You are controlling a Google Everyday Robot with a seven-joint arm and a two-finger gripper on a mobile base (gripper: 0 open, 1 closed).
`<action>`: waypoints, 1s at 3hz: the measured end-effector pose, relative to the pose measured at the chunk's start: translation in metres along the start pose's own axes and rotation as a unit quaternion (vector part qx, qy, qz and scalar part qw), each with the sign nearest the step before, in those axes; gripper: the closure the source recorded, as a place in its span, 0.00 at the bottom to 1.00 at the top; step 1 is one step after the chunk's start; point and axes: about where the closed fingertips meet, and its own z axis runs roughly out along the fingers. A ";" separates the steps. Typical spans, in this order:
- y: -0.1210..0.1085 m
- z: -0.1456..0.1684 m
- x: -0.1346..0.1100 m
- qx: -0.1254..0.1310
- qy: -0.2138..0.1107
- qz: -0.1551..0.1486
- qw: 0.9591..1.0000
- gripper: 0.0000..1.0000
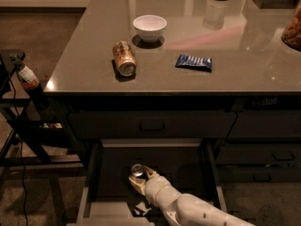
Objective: Place redbull can into middle drawer
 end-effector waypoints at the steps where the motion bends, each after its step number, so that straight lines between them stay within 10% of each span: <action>1: -0.005 -0.001 0.009 0.009 -0.002 0.003 1.000 1.00; 3: -0.014 -0.008 0.027 0.024 -0.015 0.017 0.999 1.00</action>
Offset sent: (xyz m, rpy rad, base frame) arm -0.0057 -0.0285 -0.0272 0.0304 -0.0168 -0.0703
